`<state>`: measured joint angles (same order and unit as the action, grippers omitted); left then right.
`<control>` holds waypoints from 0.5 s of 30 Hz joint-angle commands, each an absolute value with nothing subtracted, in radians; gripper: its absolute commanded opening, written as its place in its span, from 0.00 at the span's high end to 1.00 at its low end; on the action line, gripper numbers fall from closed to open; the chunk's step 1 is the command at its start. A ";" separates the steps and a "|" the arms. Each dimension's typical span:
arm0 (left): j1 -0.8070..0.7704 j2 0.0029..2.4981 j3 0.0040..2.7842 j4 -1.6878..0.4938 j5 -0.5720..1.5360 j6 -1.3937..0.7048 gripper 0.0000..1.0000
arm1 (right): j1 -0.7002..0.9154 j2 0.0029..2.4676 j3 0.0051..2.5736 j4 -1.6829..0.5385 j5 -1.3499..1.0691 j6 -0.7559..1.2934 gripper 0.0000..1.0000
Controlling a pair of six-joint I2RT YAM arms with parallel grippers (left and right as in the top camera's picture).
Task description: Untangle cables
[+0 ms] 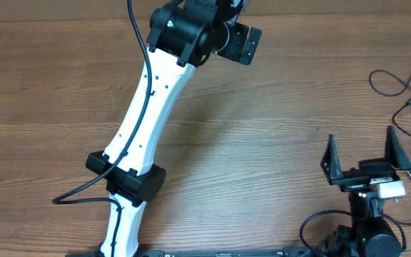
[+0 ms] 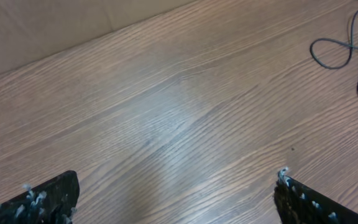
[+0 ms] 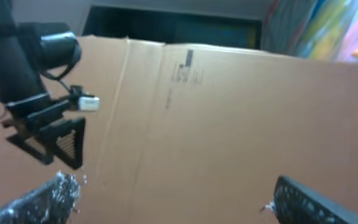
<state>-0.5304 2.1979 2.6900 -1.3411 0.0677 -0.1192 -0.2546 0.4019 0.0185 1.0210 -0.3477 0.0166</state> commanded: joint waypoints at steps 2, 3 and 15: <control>-0.530 2.192 2.698 -1.334 0.075 -0.100 0.00 | -0.258 0.395 0.008 0.990 -0.448 0.049 0.00; -0.530 2.192 2.698 -1.334 0.075 -0.100 0.00 | -0.258 0.395 0.008 0.955 -0.448 0.049 0.00; -0.530 2.192 2.698 -1.334 0.075 -0.101 0.00 | -0.258 0.395 0.008 0.389 -0.472 0.049 0.00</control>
<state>-0.5304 2.1979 2.6900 -1.3388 0.0685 -0.1192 -0.2546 0.3988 0.0185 0.4343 -0.4606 0.0414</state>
